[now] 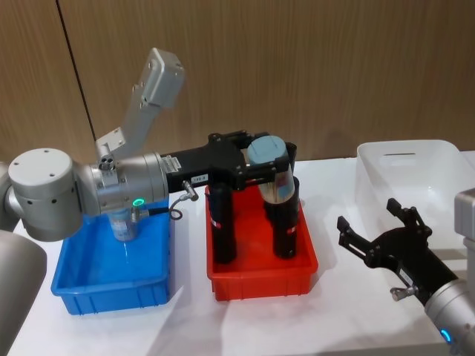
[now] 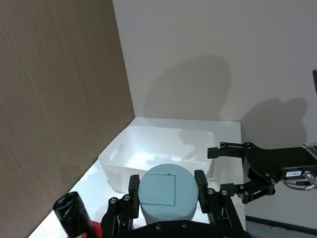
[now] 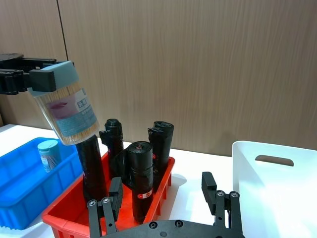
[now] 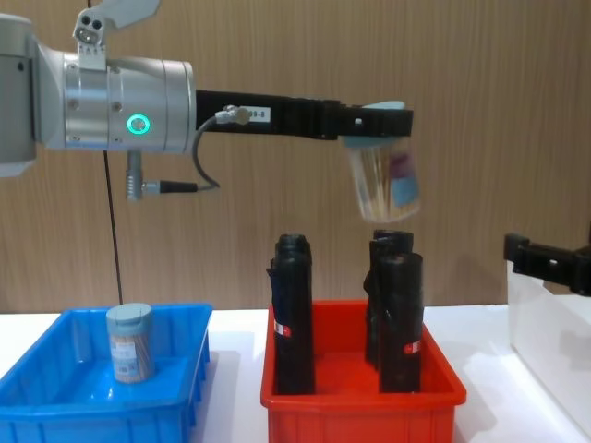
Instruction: Pick the cotton swabs from the blue box and place them into the white box.
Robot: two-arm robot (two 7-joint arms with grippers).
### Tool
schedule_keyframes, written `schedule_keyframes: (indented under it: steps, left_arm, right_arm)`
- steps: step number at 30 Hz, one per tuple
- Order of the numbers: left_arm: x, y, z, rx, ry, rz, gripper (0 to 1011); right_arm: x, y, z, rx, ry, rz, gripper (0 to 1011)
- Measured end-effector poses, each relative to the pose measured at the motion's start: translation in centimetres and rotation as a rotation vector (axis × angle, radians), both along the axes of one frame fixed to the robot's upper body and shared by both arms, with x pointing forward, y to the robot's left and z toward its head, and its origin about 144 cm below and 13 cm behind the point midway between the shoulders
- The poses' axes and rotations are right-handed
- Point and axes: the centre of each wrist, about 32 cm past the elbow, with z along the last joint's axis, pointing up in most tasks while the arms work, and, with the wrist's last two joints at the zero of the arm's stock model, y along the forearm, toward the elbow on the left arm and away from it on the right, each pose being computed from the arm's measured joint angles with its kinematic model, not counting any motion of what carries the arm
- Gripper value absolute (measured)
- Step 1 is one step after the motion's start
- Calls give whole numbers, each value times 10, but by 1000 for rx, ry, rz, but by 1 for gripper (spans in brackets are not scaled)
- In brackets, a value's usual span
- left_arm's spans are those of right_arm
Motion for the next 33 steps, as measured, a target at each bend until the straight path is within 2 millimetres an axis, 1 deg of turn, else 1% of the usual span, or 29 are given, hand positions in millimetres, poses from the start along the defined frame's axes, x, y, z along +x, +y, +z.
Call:
schedule_keyframes:
  steps: [11,17,33]
  left_arm:
    - [5,-4,3,-3,11,-32,669]
    - [6,-5,3,-4,15,-41,669]
    - [8,-7,4,-5,19,-52,669]
  right_arm:
    - [4,-1,3,-29,6,38,1002]
    - [10,0,8,-64,18,88,1002]
    - [33,6,29,-153,40,171,1002]
